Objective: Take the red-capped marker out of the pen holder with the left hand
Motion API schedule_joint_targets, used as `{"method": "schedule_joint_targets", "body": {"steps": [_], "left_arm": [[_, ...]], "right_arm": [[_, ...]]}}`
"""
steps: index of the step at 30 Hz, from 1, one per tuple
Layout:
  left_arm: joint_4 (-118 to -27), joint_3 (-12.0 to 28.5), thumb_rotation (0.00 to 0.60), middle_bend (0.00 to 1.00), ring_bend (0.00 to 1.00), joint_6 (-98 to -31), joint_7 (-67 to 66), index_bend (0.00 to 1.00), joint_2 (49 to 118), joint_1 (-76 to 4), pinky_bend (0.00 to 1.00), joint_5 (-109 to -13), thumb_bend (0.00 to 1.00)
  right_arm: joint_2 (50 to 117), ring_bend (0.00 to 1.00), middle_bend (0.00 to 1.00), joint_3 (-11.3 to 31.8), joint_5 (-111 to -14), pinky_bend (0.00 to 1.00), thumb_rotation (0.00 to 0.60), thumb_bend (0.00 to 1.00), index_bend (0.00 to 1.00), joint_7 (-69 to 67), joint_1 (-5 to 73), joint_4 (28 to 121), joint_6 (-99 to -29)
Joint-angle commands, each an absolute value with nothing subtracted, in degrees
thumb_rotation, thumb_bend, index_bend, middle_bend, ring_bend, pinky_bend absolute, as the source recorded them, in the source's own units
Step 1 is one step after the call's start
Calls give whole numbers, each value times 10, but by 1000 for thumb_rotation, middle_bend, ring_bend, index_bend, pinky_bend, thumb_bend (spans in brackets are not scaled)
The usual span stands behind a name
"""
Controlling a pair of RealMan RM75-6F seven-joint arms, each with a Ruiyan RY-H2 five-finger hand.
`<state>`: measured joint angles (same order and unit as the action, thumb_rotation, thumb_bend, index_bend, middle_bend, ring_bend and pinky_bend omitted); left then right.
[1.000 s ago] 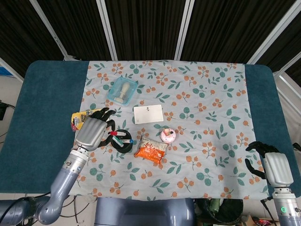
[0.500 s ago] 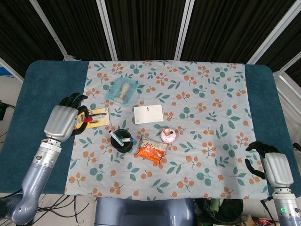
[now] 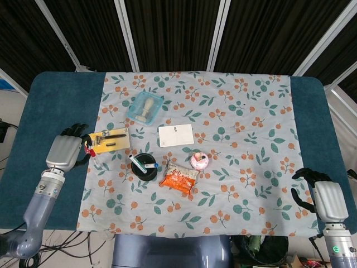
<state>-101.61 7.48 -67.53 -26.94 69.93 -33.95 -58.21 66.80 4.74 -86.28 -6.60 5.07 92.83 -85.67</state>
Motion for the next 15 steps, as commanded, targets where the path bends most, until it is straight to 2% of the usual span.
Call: {"method": "schedule_joint_targets", "body": {"steps": [1,3,9,15], "left_arm": [[-1014,78,600,38,74,-679,-266,170,704,-340,188,-586,221],[-1014,81,600,31,65,-685,-261,123,707,-338,182,-593,215],[-1025,83,600,31,63,-704,-240,117,696,-325,179,-619,215],[-1046,49,600,1,14,-747,-197,54,663,-271,101,-674,162]], "right_arm": [[667,369,376,47,-862,353,600,435,472,-67,51,929,-856],[667,369,376,47,-862,352,600,436,472,-66,51,929,-855],[666,368,373,47,-862,353,600,436,472,-69,51,929,-855],[666,358,354,47,-865,343,600,435,472,-67,51,927,-856]]}}
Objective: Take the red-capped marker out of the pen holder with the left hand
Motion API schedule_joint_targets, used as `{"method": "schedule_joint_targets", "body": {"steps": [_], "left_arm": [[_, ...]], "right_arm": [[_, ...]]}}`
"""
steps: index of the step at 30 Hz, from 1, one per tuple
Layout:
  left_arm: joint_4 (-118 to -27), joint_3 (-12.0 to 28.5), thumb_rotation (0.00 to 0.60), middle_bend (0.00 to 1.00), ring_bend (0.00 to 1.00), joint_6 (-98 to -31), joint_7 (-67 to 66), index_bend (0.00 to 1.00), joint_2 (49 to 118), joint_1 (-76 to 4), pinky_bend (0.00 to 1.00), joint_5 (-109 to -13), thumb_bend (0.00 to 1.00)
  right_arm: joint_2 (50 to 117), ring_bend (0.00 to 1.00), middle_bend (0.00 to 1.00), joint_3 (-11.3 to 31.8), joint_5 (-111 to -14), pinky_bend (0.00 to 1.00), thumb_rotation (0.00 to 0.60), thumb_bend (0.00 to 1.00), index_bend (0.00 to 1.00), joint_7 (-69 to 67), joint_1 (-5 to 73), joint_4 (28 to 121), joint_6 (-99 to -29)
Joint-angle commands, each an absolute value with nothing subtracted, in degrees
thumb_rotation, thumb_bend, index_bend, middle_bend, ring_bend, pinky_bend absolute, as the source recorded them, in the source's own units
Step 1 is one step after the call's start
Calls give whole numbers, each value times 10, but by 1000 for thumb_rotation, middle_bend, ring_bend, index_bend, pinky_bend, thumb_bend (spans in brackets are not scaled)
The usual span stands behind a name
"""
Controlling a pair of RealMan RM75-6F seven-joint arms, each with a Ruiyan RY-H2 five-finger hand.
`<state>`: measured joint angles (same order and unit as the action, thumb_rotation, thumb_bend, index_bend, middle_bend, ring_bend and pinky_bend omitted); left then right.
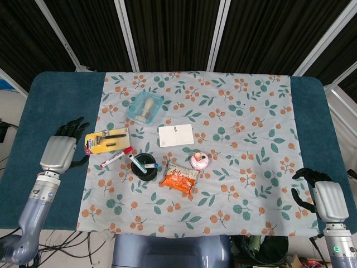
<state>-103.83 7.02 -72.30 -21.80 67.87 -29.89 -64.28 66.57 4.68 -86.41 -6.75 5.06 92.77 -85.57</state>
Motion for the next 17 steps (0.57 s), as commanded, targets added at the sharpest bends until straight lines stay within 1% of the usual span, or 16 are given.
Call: {"method": "schedule_joint_targets", "body": {"steps": [1,3,5,6,7,8,13,17], "left_arm": [[-1044,40,600,0,8,-758,-191,40,659,-260,84,-688,147],[-1030,18,600,0,0,-786,-176,4,654,-233,18,-723,81],[-1011,-11,600,0,0,-805,-169,0,648,-203,0,-744,27],[-1001,-24,600,0,0,-814,-160,0,645,-188,0,-756,14],[-991,-33,600,0,0,-823,-153,0,644,-175,0,-763,11],[-977,-40,600,0,0,-841,-144,0,646,-160,0,-775,11],[-927,-52,600,0,0,-899,-113,0,660,-115,0,-824,12],[-915,-42,600,0,0,-911,-88,0,666,-102,0,-830,12]], "right_arm": [[666,341,337,46,-865,332,600,435,468,-67,51,927,-856],[665,253,244,45,-868,291,600,408,413,-65,52,925,-854],[659,128,110,38,-871,241,600,333,252,-47,54,921,-844],[655,55,40,35,-869,214,600,271,128,-27,55,922,-836],[653,14,4,35,-869,196,600,224,36,-10,56,923,-834],[652,0,0,34,-869,190,600,200,1,1,57,925,-834],[653,0,0,34,-869,187,600,193,0,14,55,932,-838],[654,0,0,35,-867,187,600,193,0,10,54,933,-839]]}}
